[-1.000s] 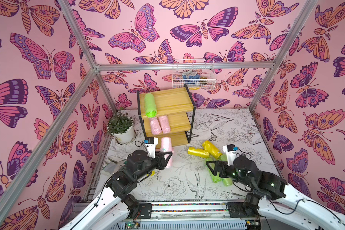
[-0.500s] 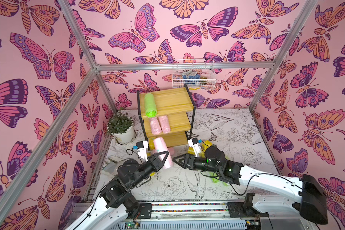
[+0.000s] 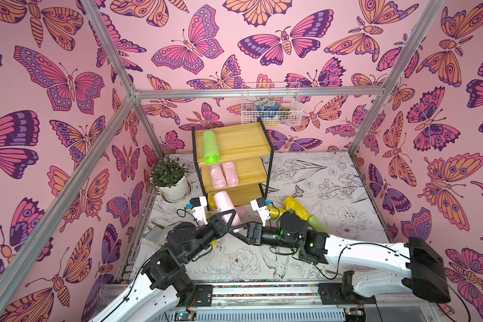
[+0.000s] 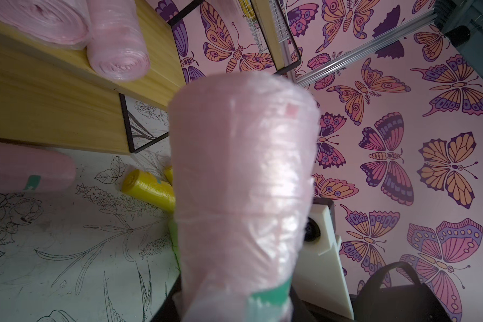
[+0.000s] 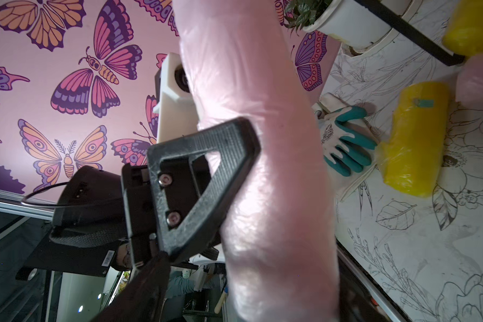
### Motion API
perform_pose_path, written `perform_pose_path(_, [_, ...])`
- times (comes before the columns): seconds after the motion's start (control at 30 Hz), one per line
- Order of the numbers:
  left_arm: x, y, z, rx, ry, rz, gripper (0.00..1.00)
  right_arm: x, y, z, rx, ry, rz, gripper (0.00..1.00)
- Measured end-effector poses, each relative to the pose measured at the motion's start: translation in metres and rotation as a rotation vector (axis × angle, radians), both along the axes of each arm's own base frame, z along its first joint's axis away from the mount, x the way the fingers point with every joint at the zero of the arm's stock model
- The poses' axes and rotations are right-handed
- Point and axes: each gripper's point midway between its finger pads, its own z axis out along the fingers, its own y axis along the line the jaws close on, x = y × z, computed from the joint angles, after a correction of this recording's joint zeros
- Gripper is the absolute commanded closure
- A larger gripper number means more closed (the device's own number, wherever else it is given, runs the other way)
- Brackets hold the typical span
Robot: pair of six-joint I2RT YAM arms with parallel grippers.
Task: Sort the rolls of trash bags by color and place them on the shelf
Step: Pick up the roll of trash bags from the center of the board.
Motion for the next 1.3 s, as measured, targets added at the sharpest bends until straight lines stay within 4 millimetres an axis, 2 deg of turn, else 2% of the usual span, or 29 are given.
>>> perform_pose_path(0.1, [0.001, 0.001, 0.000, -0.003, 0.000, 0.009, 1.00, 0.001, 0.001, 0.001, 0.018, 0.004, -0.015, 0.29])
perform_pose_path(0.23, [0.000, 0.003, -0.001, -0.010, 0.002, 0.015, 1.00, 0.003, 0.000, 0.000, 0.019, 0.003, -0.038, 0.29])
perform_pose_path(0.33, [-0.002, 0.006, 0.002, -0.028, -0.001, 0.019, 1.00, 0.006, -0.002, -0.002, 0.009, 0.002, -0.063, 0.28])
perform_pose_path(0.47, [-0.006, 0.008, 0.010, -0.067, -0.011, 0.015, 1.00, 0.013, -0.008, -0.017, -0.030, 0.012, -0.106, 0.22])
perform_pose_path(0.67, [-0.005, 0.008, 0.003, -0.087, 0.023, 0.021, 1.00, 0.015, -0.009, -0.023, -0.041, 0.014, -0.122, 0.21])
perform_pose_path(0.97, [-0.004, 0.007, -0.014, -0.103, 0.083, 0.032, 1.00, 0.019, -0.002, -0.032, -0.049, 0.016, -0.129, 0.32])
perform_pose_path(1.17, [-0.002, 0.011, -0.013, -0.120, 0.087, 0.052, 1.00, 0.021, 0.006, -0.026, -0.013, 0.010, -0.122, 0.44])
perform_pose_path(1.3, [-0.002, 0.011, -0.012, -0.132, 0.091, 0.056, 1.00, 0.021, 0.007, -0.022, 0.001, 0.008, -0.114, 0.47])
